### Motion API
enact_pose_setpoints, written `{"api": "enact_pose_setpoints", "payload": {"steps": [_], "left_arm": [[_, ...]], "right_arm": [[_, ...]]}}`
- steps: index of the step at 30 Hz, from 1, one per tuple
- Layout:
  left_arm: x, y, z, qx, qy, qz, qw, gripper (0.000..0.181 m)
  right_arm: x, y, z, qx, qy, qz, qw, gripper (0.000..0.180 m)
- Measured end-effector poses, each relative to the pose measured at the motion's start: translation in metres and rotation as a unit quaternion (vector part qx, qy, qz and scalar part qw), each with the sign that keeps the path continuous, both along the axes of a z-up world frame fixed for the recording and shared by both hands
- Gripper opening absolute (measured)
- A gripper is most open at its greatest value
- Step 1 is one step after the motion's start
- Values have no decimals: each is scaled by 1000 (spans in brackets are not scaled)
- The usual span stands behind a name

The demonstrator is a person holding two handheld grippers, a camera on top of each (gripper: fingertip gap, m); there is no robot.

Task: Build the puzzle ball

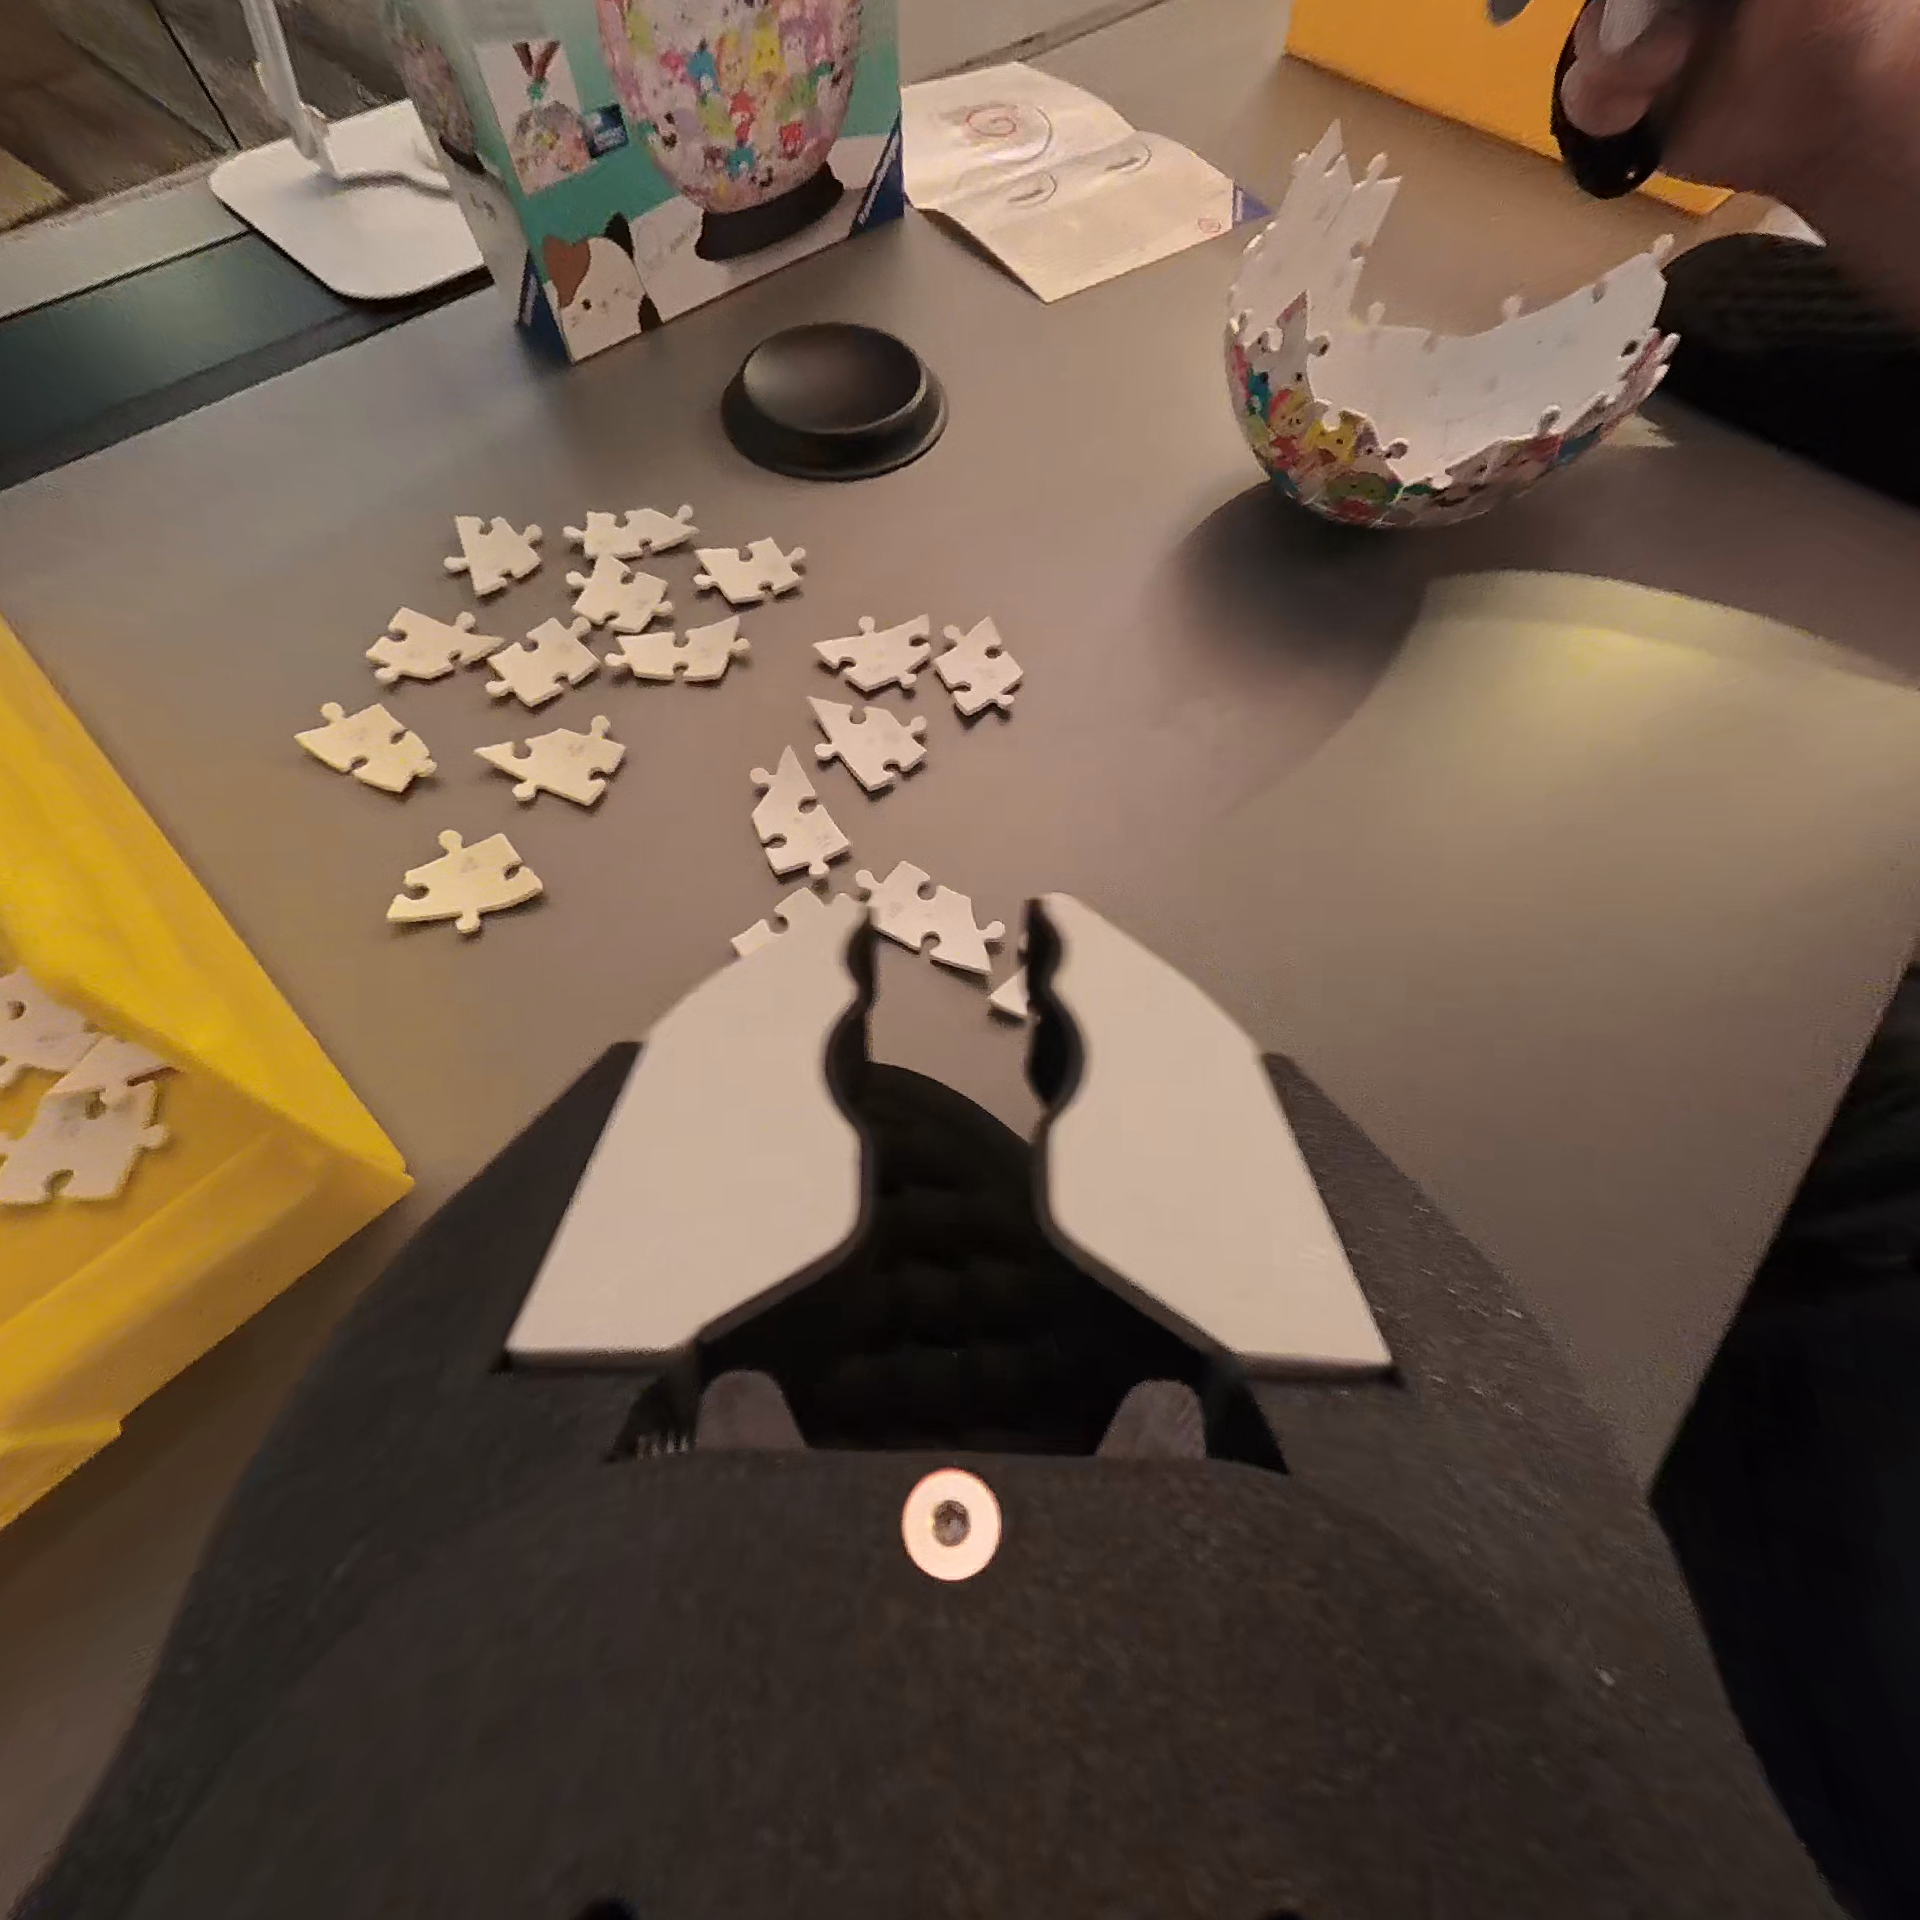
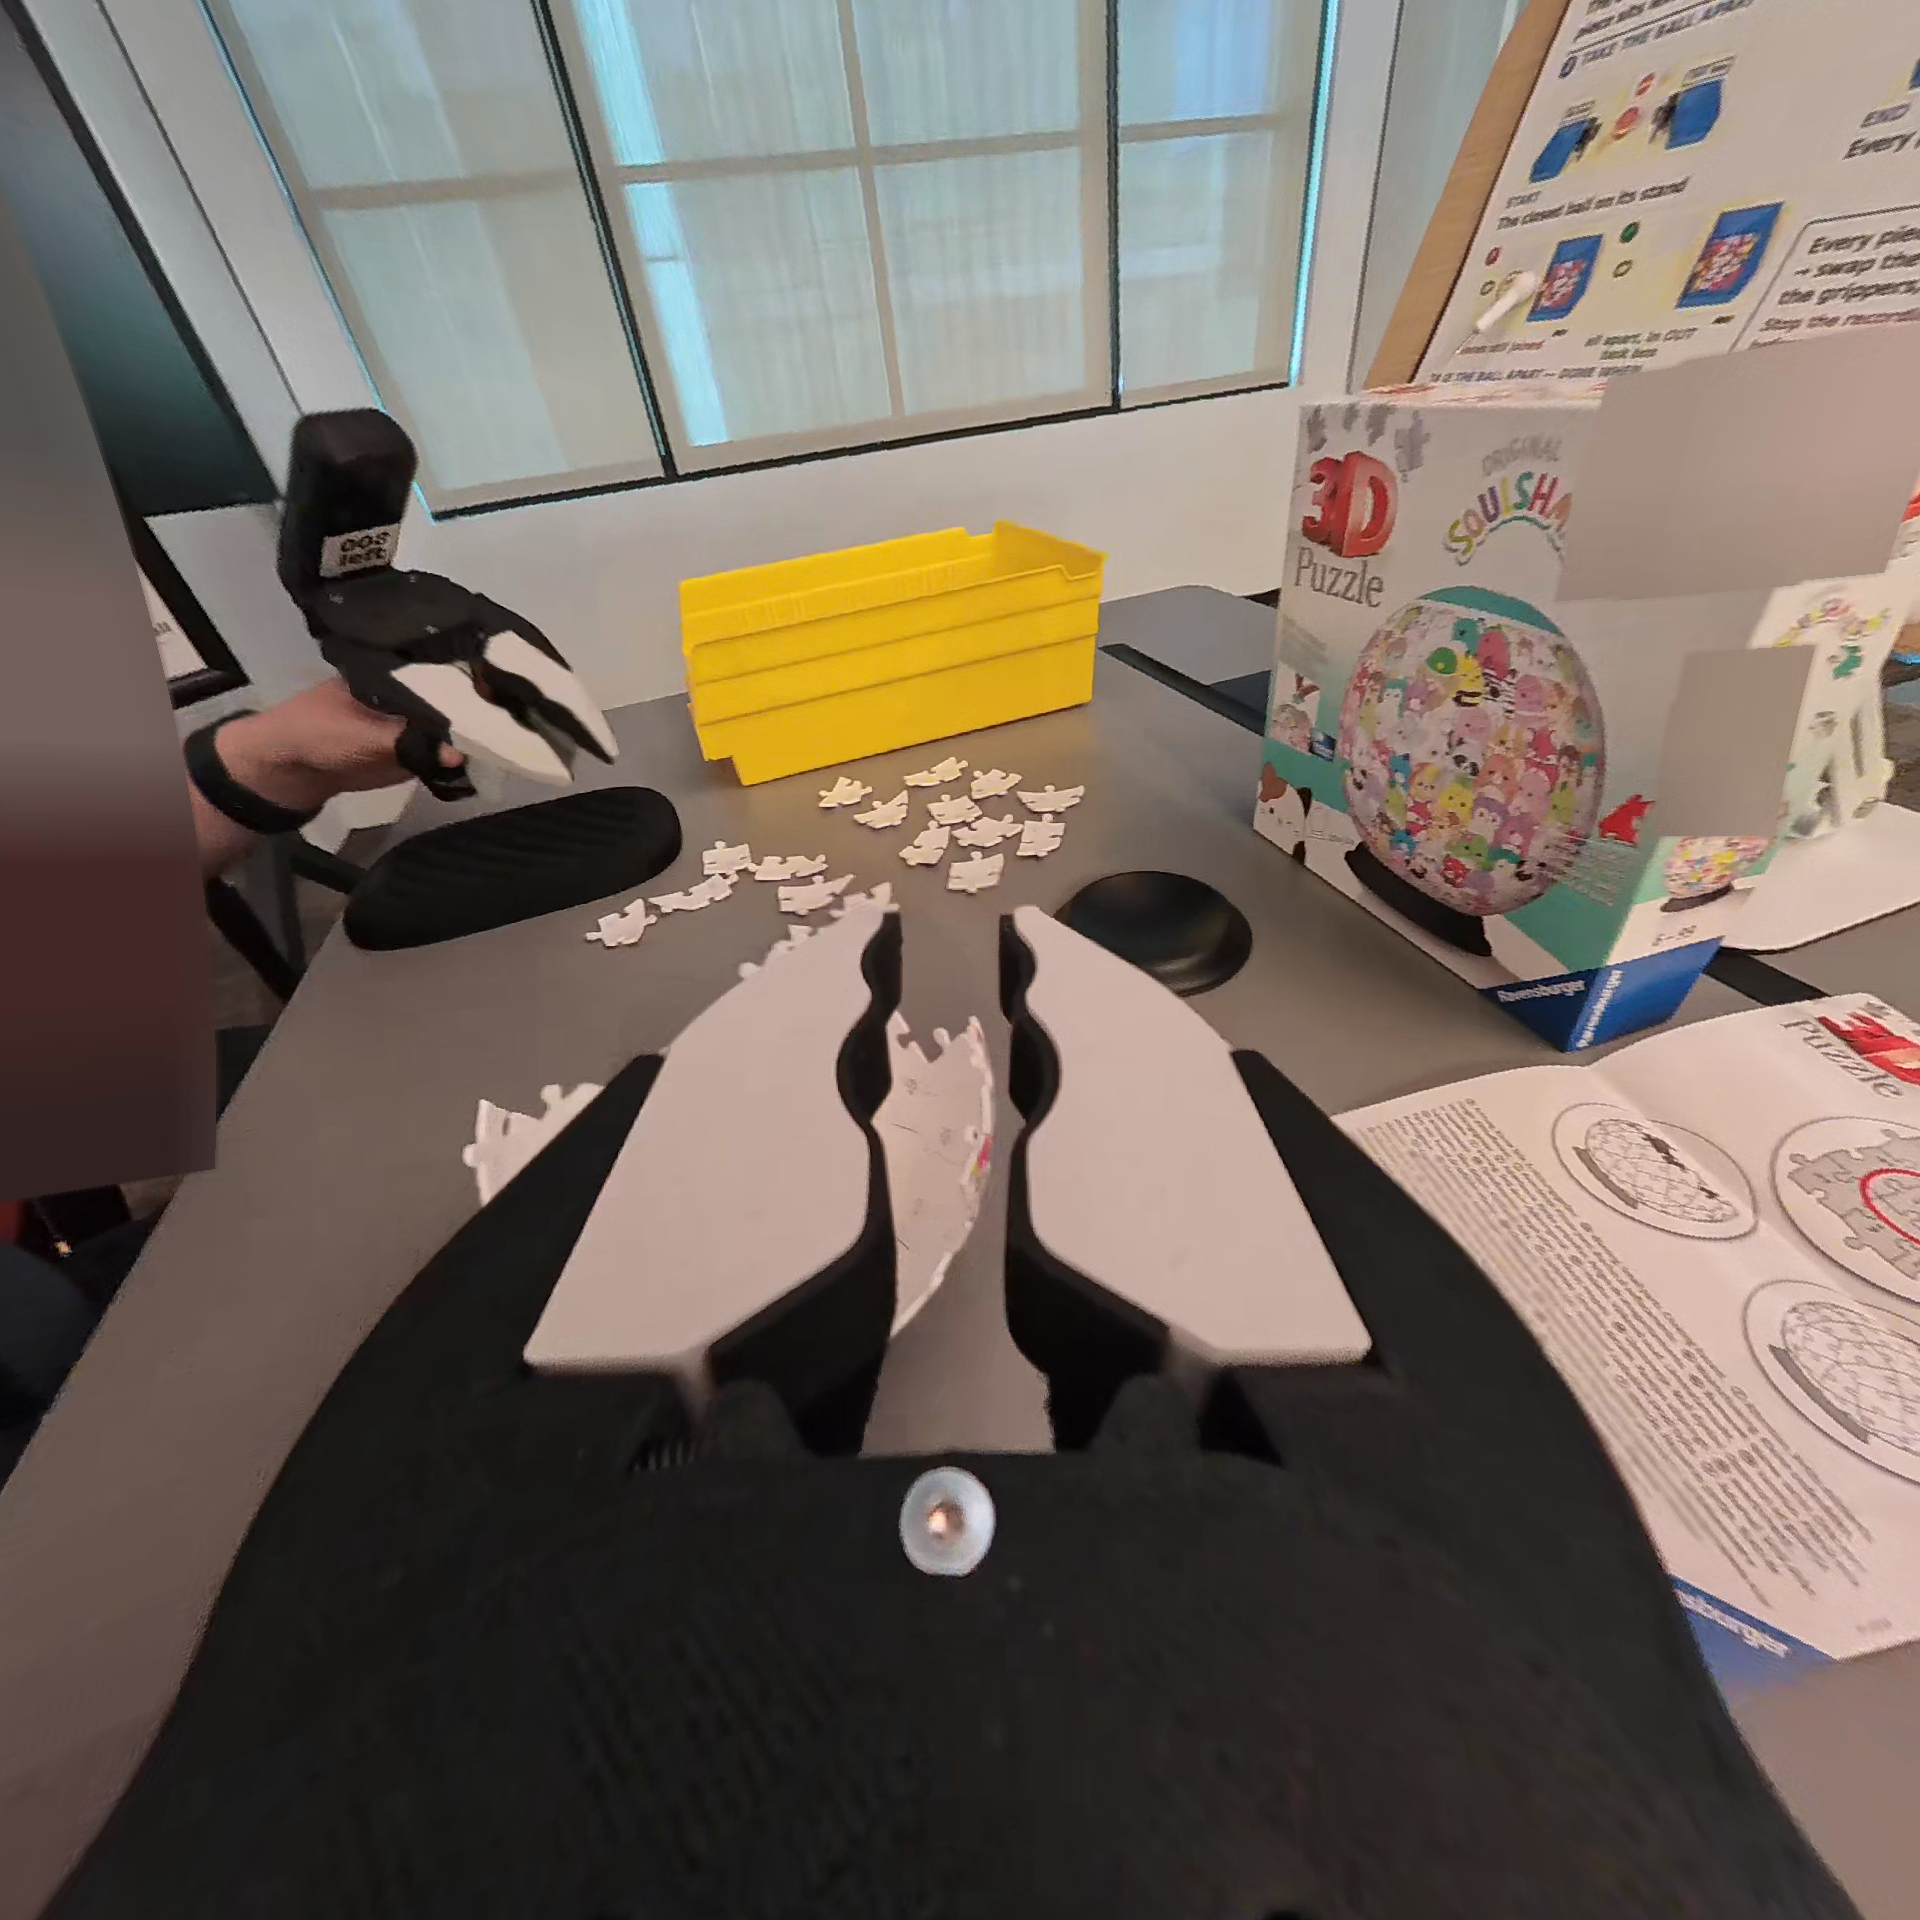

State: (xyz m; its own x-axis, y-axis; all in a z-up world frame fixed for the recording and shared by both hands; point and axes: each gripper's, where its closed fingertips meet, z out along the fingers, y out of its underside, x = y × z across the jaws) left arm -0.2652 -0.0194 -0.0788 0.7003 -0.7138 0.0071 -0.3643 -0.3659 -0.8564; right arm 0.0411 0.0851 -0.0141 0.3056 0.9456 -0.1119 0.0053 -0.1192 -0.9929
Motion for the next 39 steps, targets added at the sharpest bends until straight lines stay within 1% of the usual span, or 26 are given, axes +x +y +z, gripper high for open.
{"api": "enact_pose_setpoints", "payload": {"steps": [1, 2, 3, 5, 6, 8, 10, 11, 15, 18, 21, 26, 27, 30, 33, 35, 39], "left_arm": [[3, 1, 1, 10, -9, -9, 1000, 7], [7, 3, 4, 19, -22, -22, 999, 0], [9, 7, 5, 22, -25, -27, 999, 1], [12, 18, 1, 12, -13, -39, 999, 13], [15, 23, -3, -4, -5, -47, 999, 21], [22, 35, -14, -38, 19, -61, 997, 31], [31, 49, -25, -68, 43, -70, 994, 53], [38, 53, -29, -76, 55, -87, 992, 58], [50, 74, -49, -82, 150, -150, 974, 66], [55, 88, -57, -85, 176, -182, 964, 64], [62, 87, -60, -103, 179, -232, 951, 59], [61, 88, -64, -91, 222, -271, 932, 60], [60, 87, -64, -92, 228, -279, 928, 57], [55, 89, -67, -91, 250, -292, 919, 56], [50, 94, -71, -88, 272, -285, 915, 59], [50, 93, -73, -95, 270, -289, 914, 59], [52, 93, -75, -97, 260, -302, 912, 53]], "right_arm": [[0, 2, -2, 5, -5, -7, 1000, 18], [0, 3, -4, 10, -10, -12, 1000, 18], [-1, 3, -5, 14, -14, -14, 1000, 16], [-3, 3, -7, 23, -19, -17, 999, 10], [-3, 4, -8, 28, -22, -21, 999, 9], [-5, 4, -10, 31, -28, -23, 999, 10], [-5, 4, -13, 24, -35, -23, 999, 10], [-4, 5, -13, 22, -35, -23, 999, 11], [-2, 6, -17, -5, -34, -15, 999, 15], [-2, 5, -19, -12, -37, -9, 999, 16], [-5, 2, -21, -15, -44, 2, 999, 16], [-9, -3, -23, -22, -52, 19, 998, 17], [-10, -4, -23, -23, -54, 22, 998, 17], [-11, -6, -24, -25, -57, 28, 998, 18], [-13, -10, -25, -32, -55, 44, 997, 19], [-14, -12, -24, -37, -47, 54, 997, 19], [-15, -13, -27, -43, -52, 59, 996, 20]]}}
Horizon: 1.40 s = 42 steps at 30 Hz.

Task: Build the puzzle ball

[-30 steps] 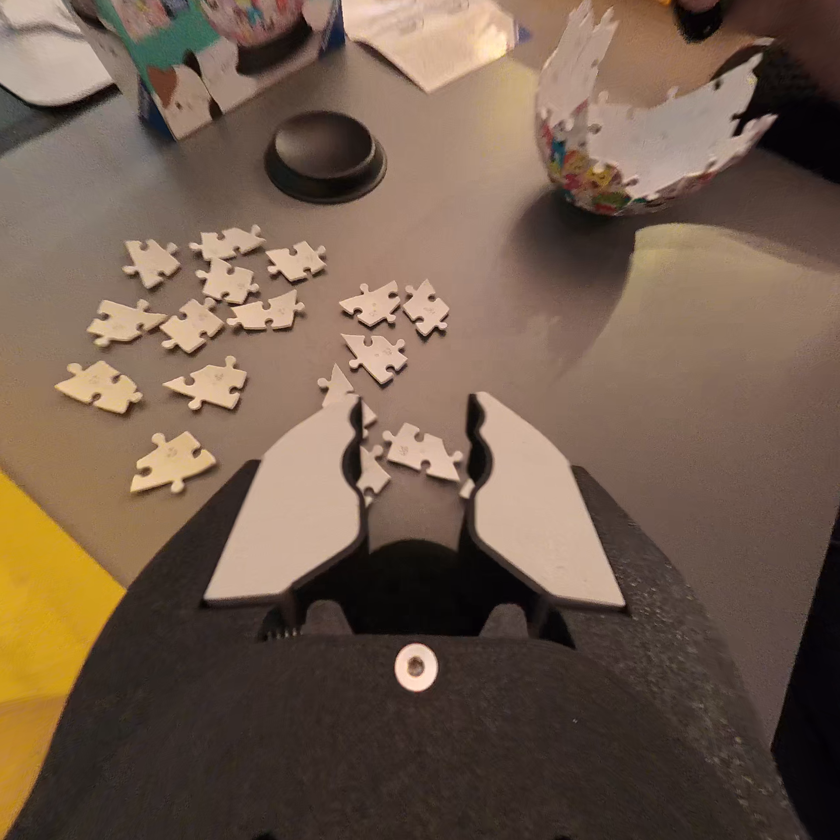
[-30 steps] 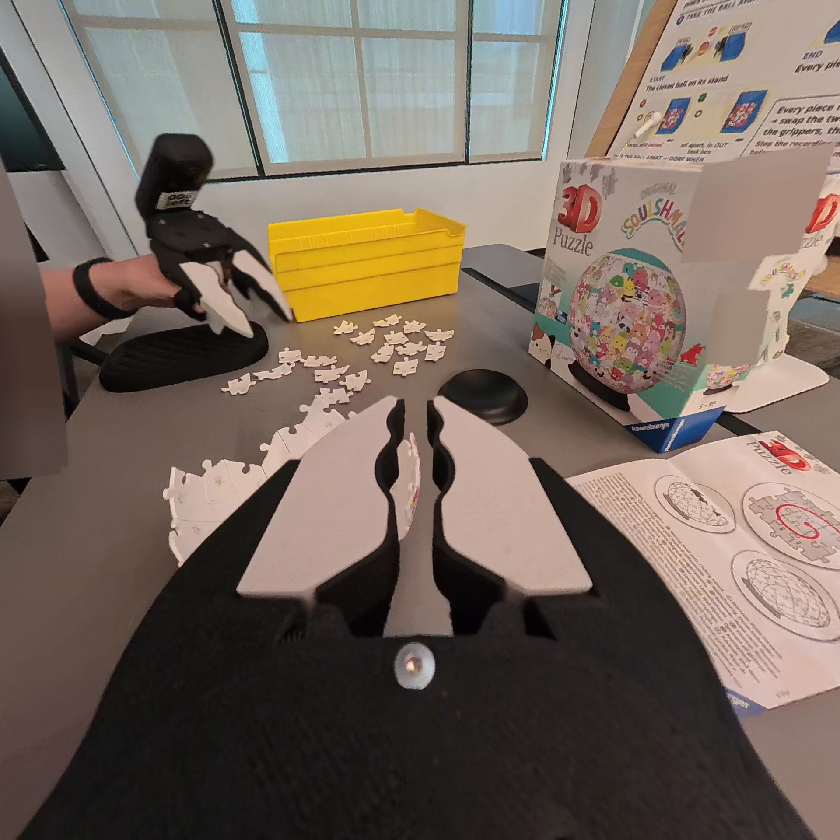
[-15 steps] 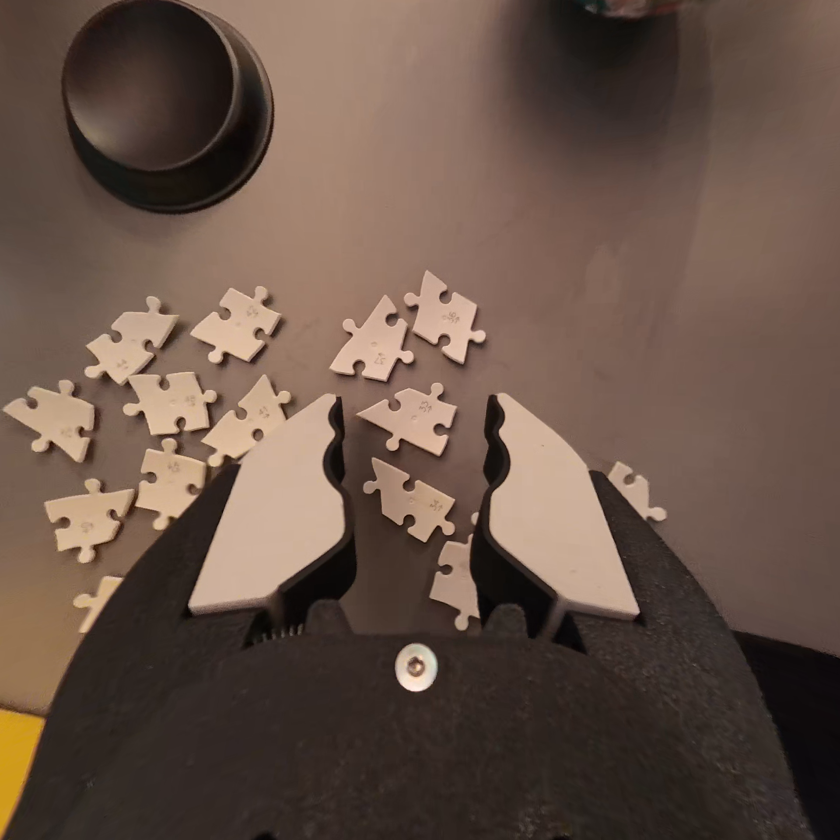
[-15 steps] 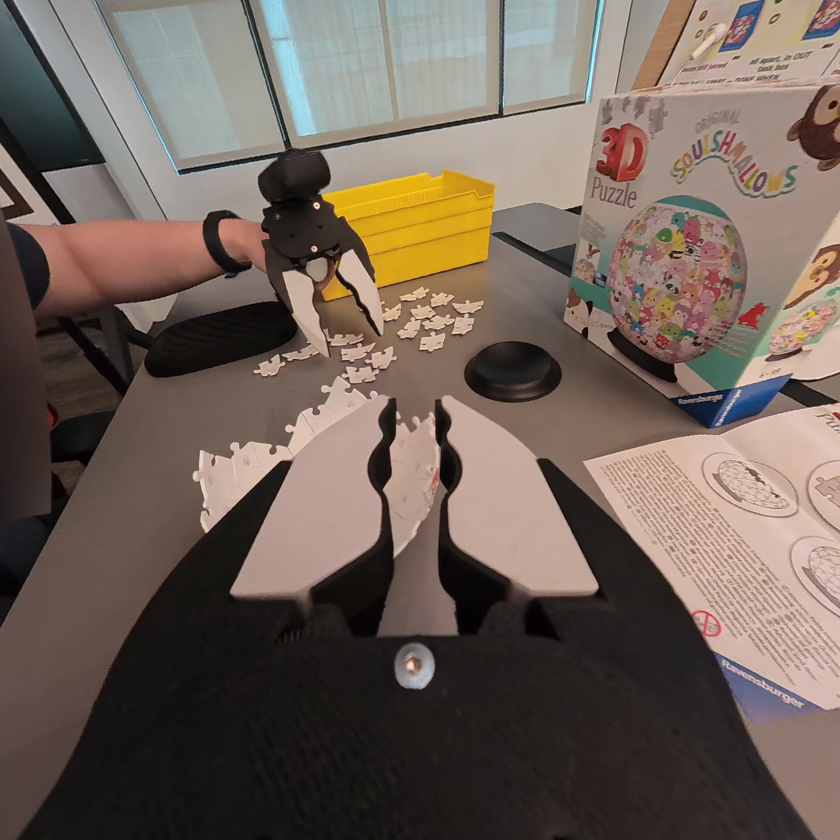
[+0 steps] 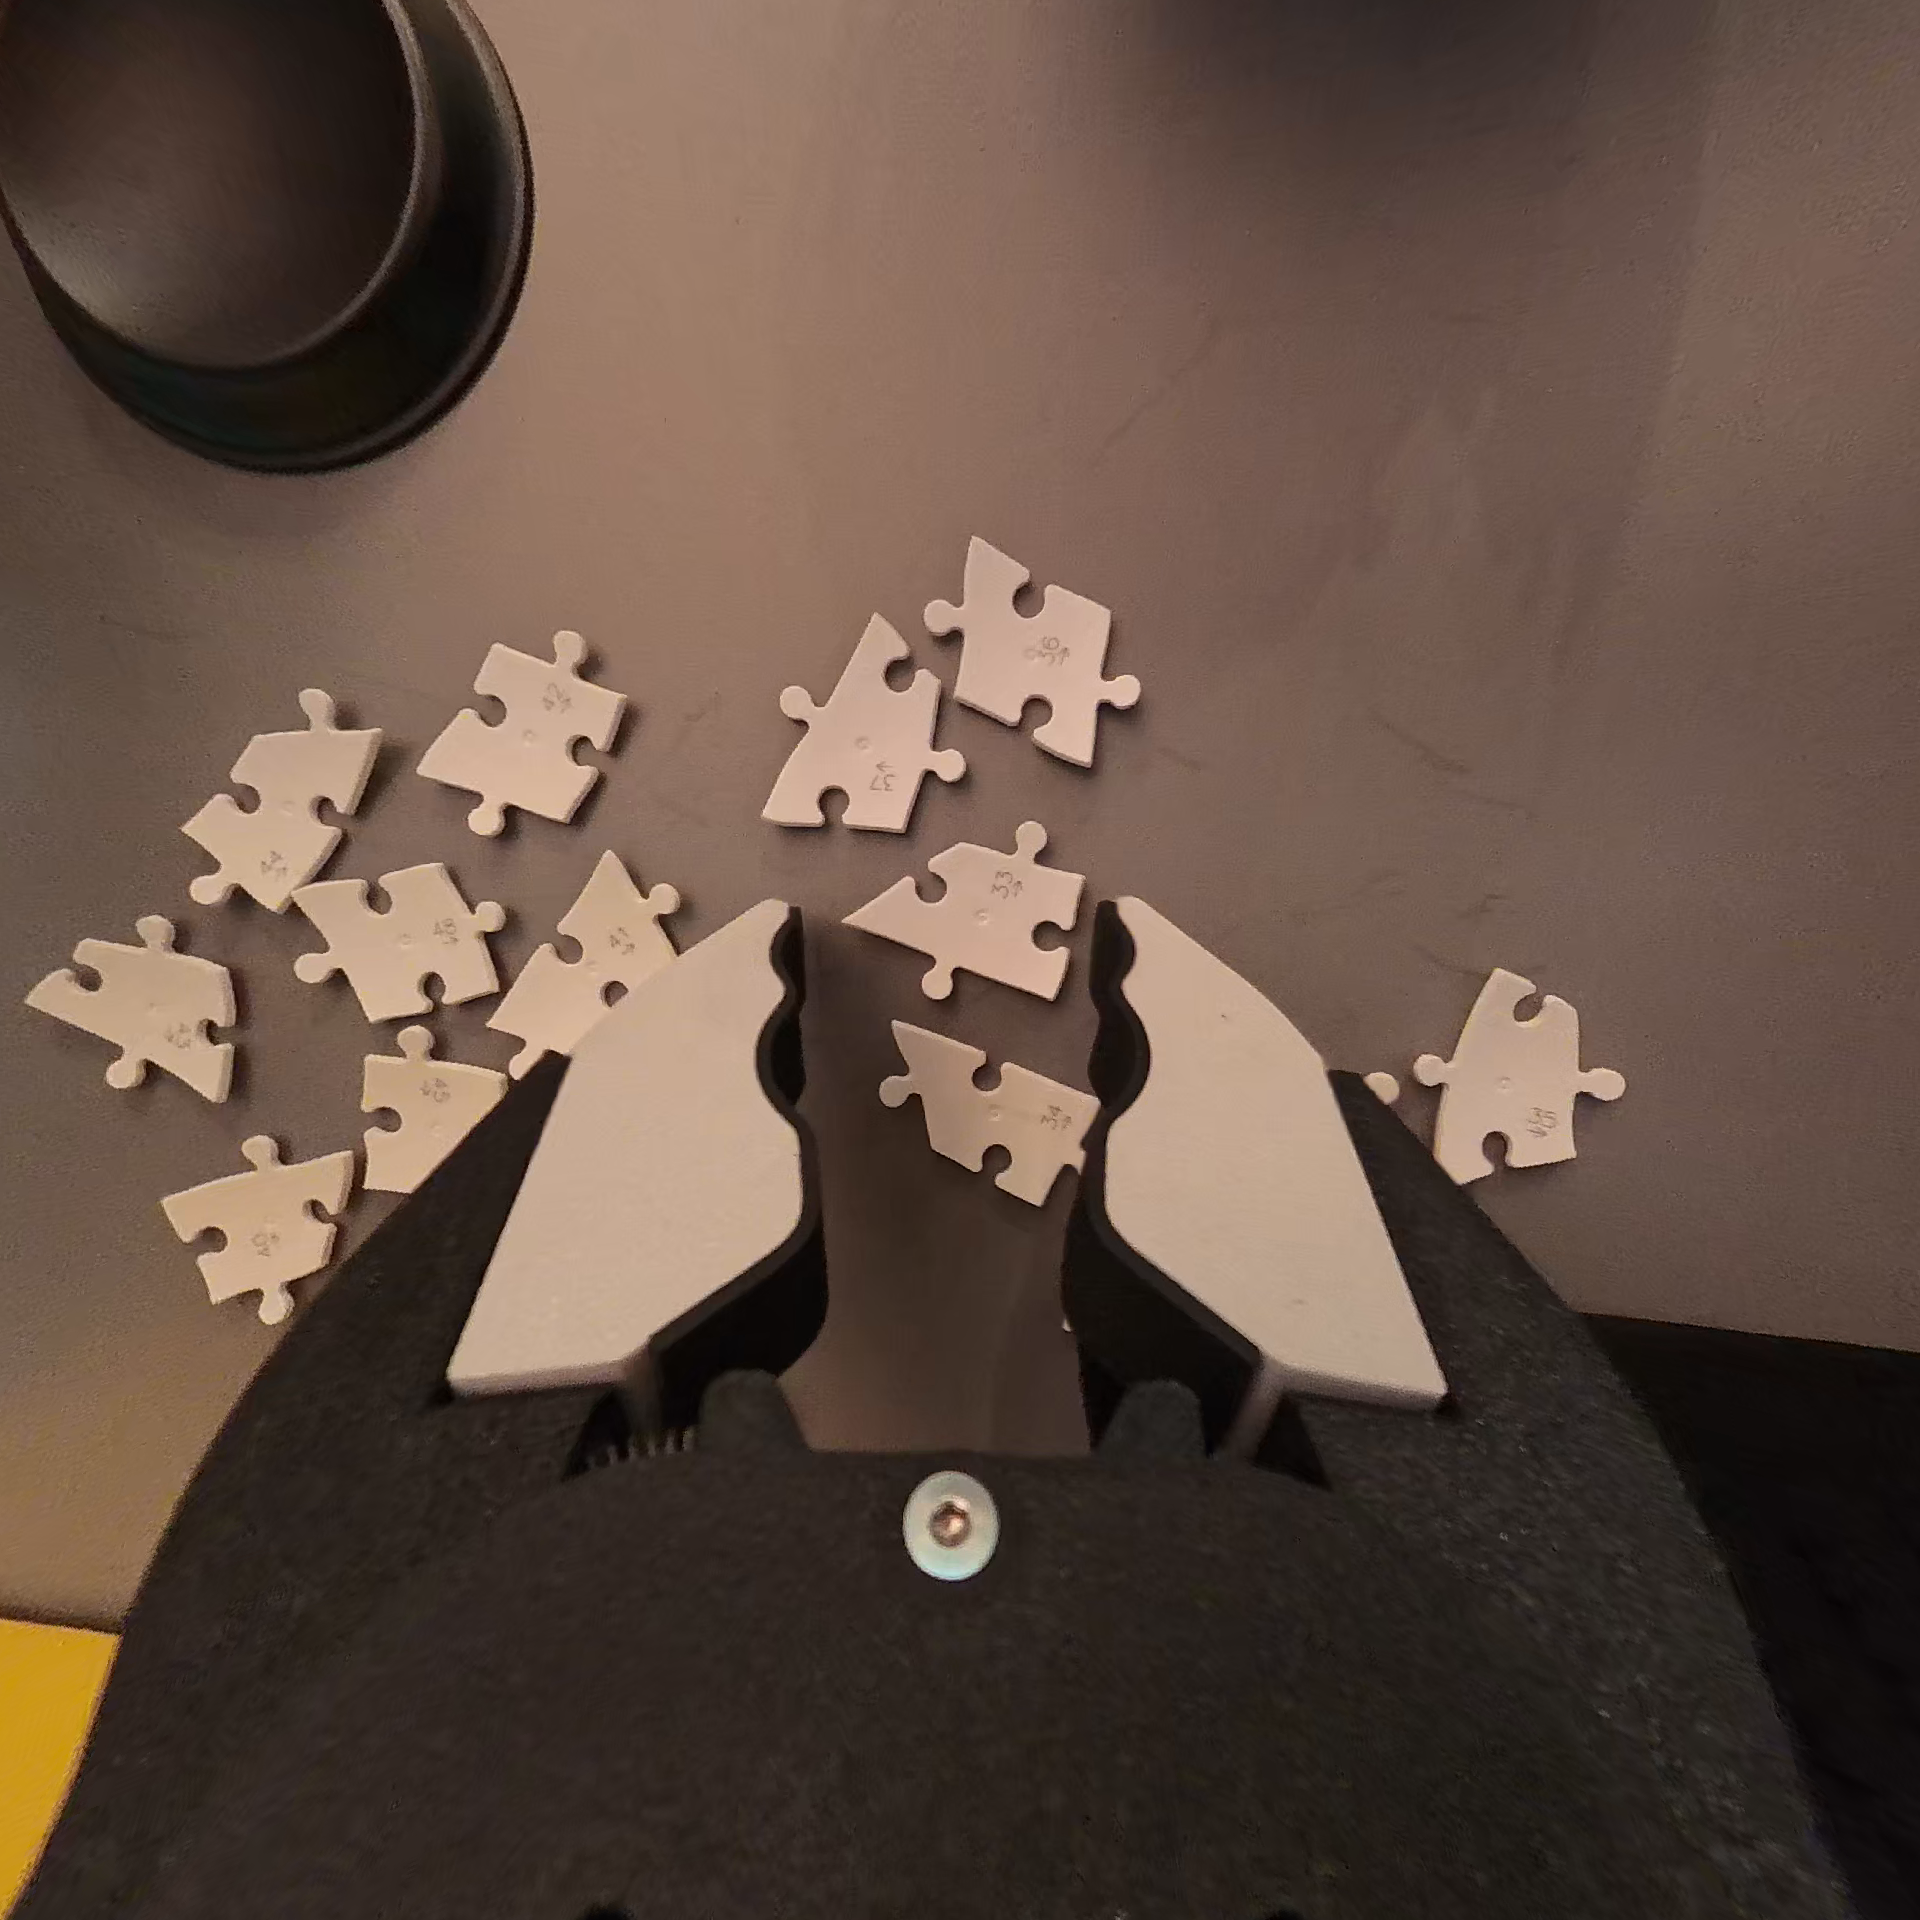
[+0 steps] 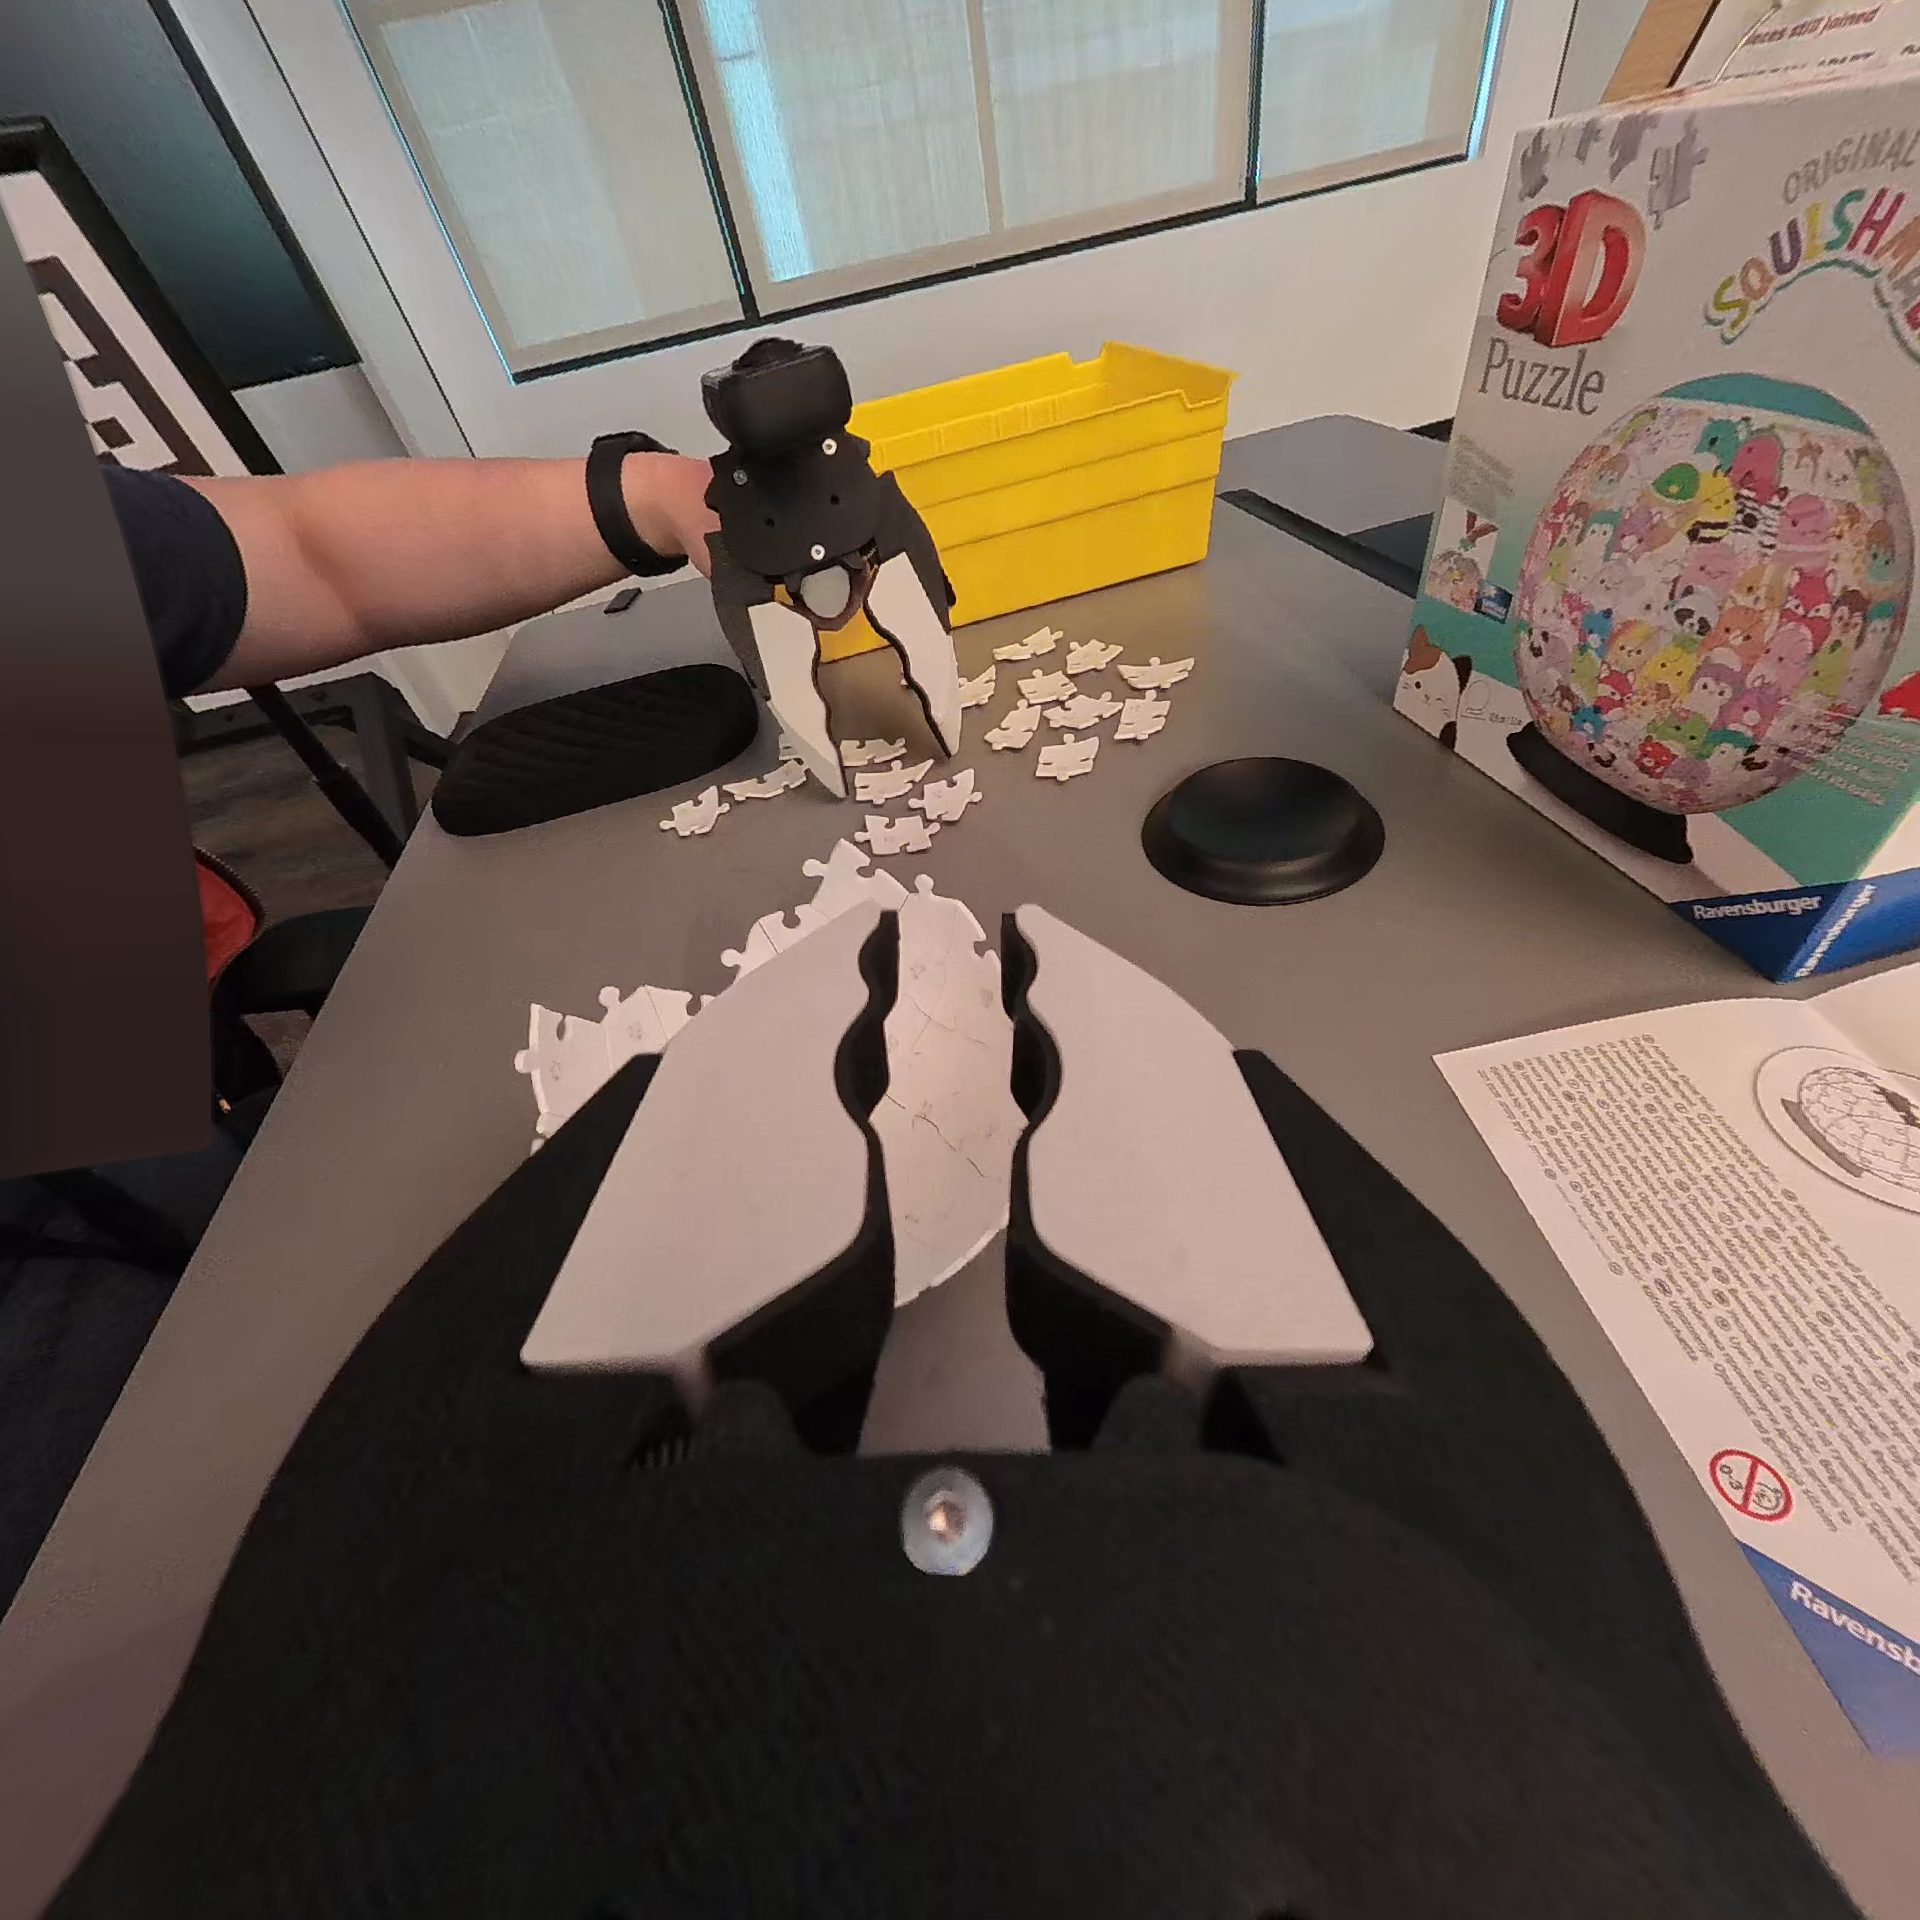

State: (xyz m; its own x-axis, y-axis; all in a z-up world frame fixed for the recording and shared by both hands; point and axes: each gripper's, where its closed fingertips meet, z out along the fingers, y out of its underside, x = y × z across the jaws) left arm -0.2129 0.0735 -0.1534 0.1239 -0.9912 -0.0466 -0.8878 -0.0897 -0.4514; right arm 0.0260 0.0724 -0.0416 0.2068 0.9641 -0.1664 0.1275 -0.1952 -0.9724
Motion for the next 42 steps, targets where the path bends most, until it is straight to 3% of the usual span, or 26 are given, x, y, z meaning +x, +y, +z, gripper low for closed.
{"api": "enact_pose_setpoints", "payload": {"steps": [9, 15, 23, 29, 35, 42], "left_arm": [[1, -4, -2, -4, 2, 2, 1000, 43], [-3, -8, 3, 48, 29, 15, 998, 42], [-2, -6, 47, 151, 81, 60, 983, 43], [17, -19, 90, 192, 68, 68, 977, 42], [37, -29, 110, 212, 59, 57, 974, 42], [85, -49, 129, 185, -31, 15, 982, 42]], "right_arm": [[-2, -2, -4, -7, -7, 9, 1000, 20], [-2, -4, -2, -2, -7, 11, 1000, 20], [1, 1, -4, -1, -7, -1, 1000, 20], [7, 3, 3, 10, 7, -13, 1000, 20], [12, -1, 13, 20, 22, -18, 999, 20], [-6, -16, 33, -9, -25, -35, 999, 20]]}}
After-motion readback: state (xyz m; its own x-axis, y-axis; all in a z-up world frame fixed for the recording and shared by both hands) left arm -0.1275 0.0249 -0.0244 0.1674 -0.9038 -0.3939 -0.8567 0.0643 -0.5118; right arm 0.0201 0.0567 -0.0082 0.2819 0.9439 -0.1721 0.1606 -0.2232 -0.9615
